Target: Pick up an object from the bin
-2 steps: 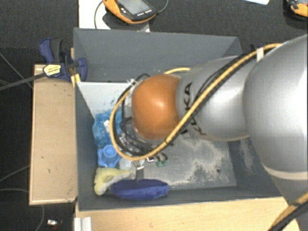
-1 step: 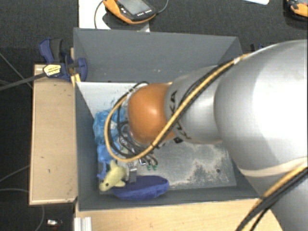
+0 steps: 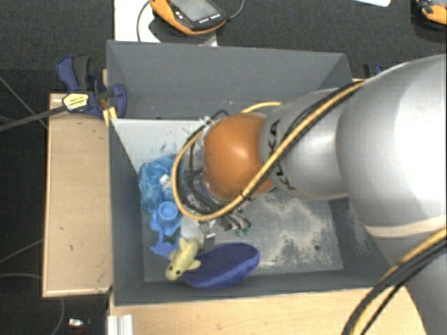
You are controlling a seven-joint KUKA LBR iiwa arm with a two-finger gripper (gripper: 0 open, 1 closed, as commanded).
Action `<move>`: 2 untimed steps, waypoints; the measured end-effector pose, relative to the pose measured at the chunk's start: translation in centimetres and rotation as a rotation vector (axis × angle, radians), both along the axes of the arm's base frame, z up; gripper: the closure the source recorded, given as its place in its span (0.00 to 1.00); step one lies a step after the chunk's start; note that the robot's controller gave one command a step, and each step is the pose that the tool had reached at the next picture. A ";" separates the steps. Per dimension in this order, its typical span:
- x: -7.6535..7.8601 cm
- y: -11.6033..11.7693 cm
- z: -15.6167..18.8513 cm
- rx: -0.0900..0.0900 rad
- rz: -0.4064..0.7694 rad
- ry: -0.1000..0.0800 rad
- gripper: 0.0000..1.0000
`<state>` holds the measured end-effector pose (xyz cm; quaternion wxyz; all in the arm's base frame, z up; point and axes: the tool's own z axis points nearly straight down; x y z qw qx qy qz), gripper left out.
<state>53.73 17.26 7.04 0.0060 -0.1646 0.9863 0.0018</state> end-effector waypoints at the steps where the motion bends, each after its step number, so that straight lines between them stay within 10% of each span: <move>1: 0.0 0.0 0.0 0.000 -0.002 0.000 1.00; 2: -0.3 -0.1 2.3 -0.003 -0.004 0.011 1.00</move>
Offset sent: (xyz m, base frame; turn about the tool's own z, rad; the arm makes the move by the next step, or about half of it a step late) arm -0.0003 0.0000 0.0974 0.0009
